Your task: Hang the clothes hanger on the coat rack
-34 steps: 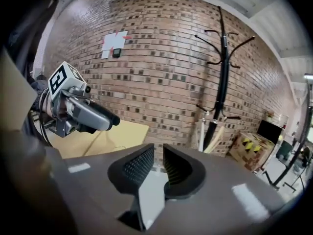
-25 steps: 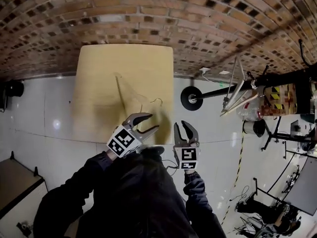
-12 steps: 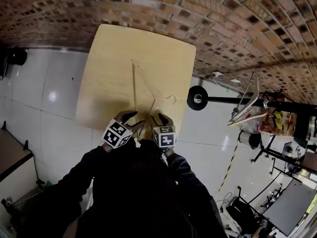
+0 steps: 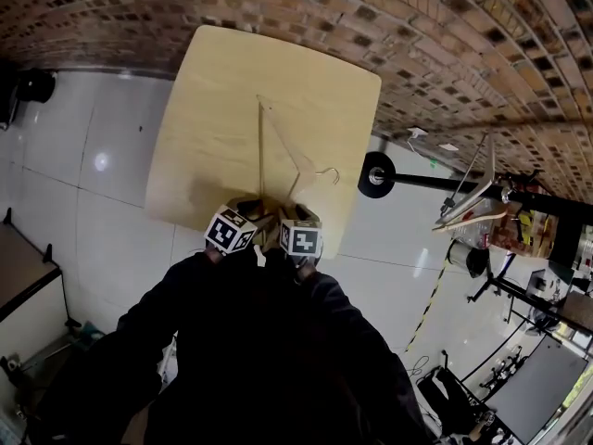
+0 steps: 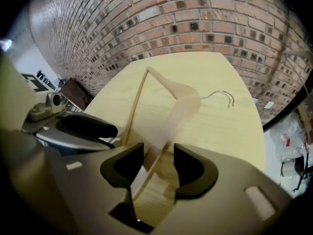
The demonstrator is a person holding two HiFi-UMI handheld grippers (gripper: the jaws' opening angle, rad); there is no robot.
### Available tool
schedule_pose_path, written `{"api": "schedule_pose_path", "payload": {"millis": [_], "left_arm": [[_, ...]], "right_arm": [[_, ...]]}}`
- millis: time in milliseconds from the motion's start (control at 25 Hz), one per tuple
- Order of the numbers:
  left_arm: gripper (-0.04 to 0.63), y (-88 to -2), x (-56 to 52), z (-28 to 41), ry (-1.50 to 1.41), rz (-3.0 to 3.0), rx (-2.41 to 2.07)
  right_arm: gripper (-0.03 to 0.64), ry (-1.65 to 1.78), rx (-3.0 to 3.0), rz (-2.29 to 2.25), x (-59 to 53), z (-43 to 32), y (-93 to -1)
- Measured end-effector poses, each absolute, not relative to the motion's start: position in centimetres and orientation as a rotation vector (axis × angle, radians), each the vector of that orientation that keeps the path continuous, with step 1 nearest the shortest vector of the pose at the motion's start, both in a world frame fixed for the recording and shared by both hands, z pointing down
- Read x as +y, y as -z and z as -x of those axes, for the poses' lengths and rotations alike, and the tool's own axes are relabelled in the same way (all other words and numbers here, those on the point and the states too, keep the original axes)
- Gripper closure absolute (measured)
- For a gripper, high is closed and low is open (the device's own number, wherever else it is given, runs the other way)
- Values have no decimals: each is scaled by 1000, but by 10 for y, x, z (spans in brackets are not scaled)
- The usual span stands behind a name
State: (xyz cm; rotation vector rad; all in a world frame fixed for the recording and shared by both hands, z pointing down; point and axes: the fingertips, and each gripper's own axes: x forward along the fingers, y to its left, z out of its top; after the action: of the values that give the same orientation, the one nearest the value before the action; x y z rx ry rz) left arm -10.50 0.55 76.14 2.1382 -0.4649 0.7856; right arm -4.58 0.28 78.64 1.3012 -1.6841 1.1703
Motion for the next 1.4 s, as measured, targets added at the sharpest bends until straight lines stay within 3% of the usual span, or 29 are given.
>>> {"api": "schedule_pose_path", "payload": {"millis": [120,200,400,640,1000,1120,1280,1400], "left_arm": [[381,-775,17,101,-842,-2136,-407],[461,-779,21,98,-871,-2149,-381],[522,-785,18,101,-887,-2142,-383],[522,-787,16,99,-916,-2170,-370],[518,-788,17,104,-939,-2188,-344],[518,-790,16,104,-948,-2191,-323],[529,-789,20,98,-987,-2226,-294],[545,-791,23,92,-1020,-2236,-267]], "right_arm": [[427,-1192,-1688,-1304,3,46,-786],[439,-1221,-1683,-1315,2,45,-786],[446,-1375,-1703,-1335,0,44,-784],[478,-1776,-1865,-1406,-9,34,-772],[561,-1934,-2200,-1029,-6,48,-734],[545,-1750,-2313,-856,-5,68,-721],[422,-1397,-2304,-751,-1,103,-719],[477,-1219,-2267,-770,-1,124,-721]]}}
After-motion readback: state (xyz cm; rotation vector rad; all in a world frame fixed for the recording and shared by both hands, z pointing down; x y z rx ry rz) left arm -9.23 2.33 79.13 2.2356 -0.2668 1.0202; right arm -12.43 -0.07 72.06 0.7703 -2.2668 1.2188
